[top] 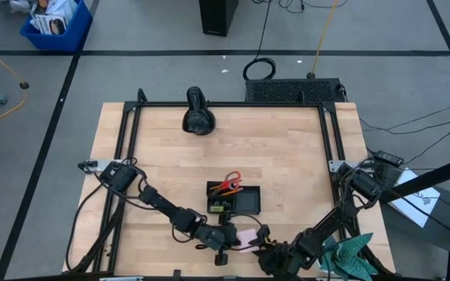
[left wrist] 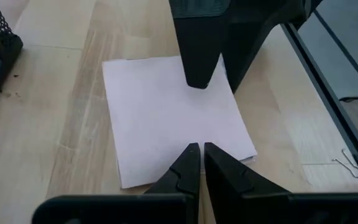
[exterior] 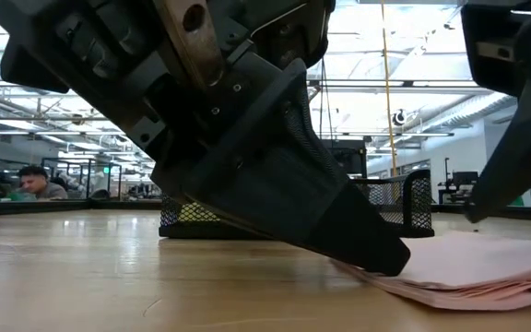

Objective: Pick and place office supplies into organizer
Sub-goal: Put the pink sticky notes into the desk organizer

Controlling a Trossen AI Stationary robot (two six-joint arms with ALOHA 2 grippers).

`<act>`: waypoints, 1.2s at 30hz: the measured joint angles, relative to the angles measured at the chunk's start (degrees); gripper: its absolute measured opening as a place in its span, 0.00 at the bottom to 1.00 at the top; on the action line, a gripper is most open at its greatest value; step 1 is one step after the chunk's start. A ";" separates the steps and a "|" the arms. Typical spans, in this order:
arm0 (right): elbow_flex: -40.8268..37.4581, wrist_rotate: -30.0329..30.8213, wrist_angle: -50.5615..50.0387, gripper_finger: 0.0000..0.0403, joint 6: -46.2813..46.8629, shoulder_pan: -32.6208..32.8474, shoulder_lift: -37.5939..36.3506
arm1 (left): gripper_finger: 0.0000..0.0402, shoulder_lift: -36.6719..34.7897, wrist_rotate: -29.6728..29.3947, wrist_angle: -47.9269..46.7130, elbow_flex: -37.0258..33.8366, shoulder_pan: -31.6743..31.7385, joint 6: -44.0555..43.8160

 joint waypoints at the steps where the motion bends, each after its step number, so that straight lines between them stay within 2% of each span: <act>1: 0.00 -0.04 -0.08 0.40 0.29 -0.02 0.01 | 0.08 0.00 0.01 -0.05 0.00 0.00 -0.02; 4: -0.01 -1.82 -0.26 0.30 0.88 -0.19 0.02 | 0.08 0.00 0.20 -0.17 0.00 0.02 -0.05; 9: -0.02 -4.42 -0.86 0.05 0.92 -0.37 0.08 | 0.08 0.00 0.22 -0.22 -0.02 0.02 -0.49; 10: -0.02 -4.45 -1.09 0.03 0.92 -0.37 0.09 | 0.08 0.00 0.22 -0.20 -0.02 0.02 -0.54; 13: -0.02 -3.67 -1.61 0.03 1.11 -0.35 0.11 | 0.08 0.00 0.21 -0.14 -0.07 -0.07 -0.40; 18: 0.51 0.67 -2.28 0.01 -0.45 0.58 0.00 | 0.08 -0.78 -1.59 1.49 -0.28 -1.02 5.53; 25: 8.22 7.07 -14.40 0.01 -1.72 1.70 0.03 | 0.08 -9.08 -2.94 -1.89 -0.17 -4.48 11.64; 30: 13.53 13.64 -22.25 0.00 1.22 1.57 0.17 | 0.08 -14.64 -12.46 -8.98 -0.31 -9.08 13.00; 32: 15.48 15.07 -24.41 0.00 2.23 1.60 0.10 | 0.08 -15.92 -16.54 -9.78 -0.21 -10.92 12.84; 36: 17.91 16.05 -25.19 0.00 2.57 1.62 0.10 | 0.08 -15.85 -21.08 -11.35 -0.37 -14.18 13.65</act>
